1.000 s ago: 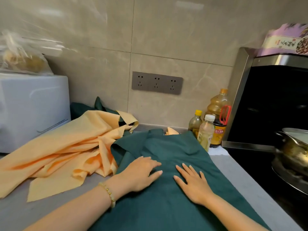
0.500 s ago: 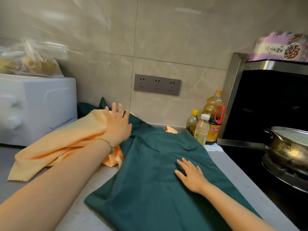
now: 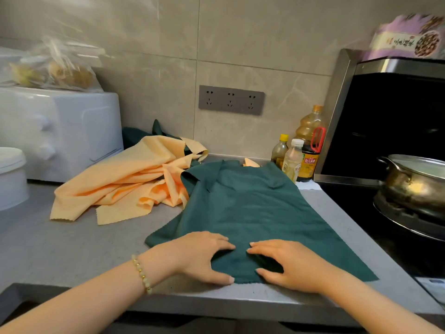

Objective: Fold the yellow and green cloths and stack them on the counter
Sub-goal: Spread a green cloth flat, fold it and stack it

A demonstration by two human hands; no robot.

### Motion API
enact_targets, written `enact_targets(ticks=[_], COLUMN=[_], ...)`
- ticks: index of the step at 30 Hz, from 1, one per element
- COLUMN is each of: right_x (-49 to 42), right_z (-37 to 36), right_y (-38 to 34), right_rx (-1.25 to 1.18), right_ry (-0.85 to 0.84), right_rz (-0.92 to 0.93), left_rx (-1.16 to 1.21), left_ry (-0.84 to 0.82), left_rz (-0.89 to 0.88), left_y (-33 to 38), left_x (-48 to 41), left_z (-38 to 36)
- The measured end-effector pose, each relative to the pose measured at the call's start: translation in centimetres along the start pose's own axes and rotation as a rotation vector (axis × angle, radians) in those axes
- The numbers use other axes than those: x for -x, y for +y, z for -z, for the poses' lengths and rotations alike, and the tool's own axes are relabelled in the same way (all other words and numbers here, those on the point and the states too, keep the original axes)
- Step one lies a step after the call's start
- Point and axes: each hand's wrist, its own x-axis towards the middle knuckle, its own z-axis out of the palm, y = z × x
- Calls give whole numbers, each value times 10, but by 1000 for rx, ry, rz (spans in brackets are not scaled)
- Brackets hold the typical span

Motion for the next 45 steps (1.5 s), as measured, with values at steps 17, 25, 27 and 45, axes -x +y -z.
enact_targets(ticks=[17, 25, 27, 45], right_x=[38, 74, 76, -15], right_z=[65, 58, 53, 81], right_y=[13, 6, 6, 46], right_rx=[234, 53, -17, -116], right_ry=[151, -215, -225, -233], right_rz=[-442, -252, -244, -256], left_rx=[-314, -291, -290, -94], left_ry=[370, -194, -240, -50], left_rz=[437, 325, 341, 317], left_y=[-13, 16, 19, -28], left_x=[22, 69, 67, -6], left_z=[75, 71, 60, 72])
